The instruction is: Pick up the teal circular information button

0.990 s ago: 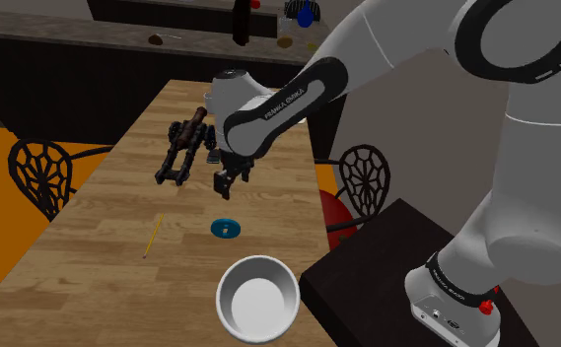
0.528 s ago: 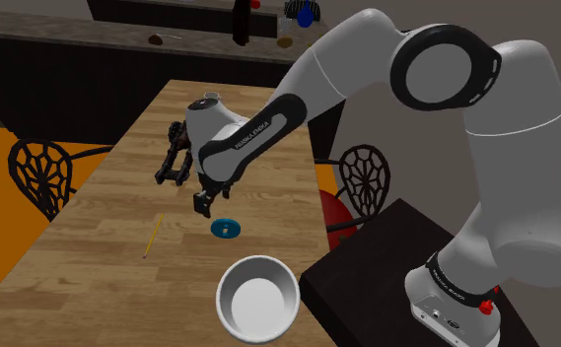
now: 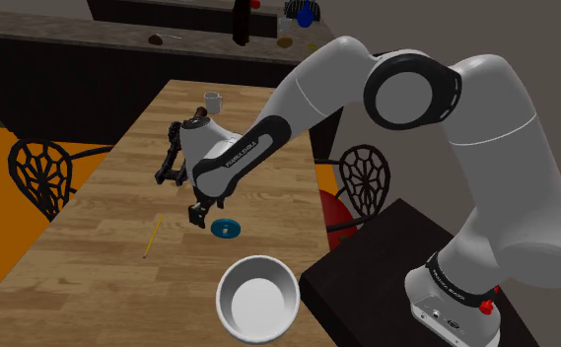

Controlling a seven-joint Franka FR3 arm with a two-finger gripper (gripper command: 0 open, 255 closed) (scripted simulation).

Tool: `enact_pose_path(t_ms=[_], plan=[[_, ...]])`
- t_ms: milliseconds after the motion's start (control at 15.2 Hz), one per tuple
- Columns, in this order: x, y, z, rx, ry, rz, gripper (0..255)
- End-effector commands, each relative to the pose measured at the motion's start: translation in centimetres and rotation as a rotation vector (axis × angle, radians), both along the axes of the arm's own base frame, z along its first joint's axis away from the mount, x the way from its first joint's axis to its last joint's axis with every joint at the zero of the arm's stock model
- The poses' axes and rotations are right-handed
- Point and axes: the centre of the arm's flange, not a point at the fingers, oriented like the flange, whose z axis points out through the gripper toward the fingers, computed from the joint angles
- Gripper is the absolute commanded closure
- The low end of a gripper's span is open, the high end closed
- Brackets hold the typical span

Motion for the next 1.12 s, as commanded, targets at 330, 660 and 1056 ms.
enact_pose_path(t_ms=[330, 660, 1056], plan=[[0.2, 0.0, -1.4, 0.0, 0.0, 0.0, 255], [0.2, 0.0, -1.4, 0.0, 0.0, 0.0, 255], [0.1, 0.1, 0.7, 0.0, 0.0, 0.0, 255]])
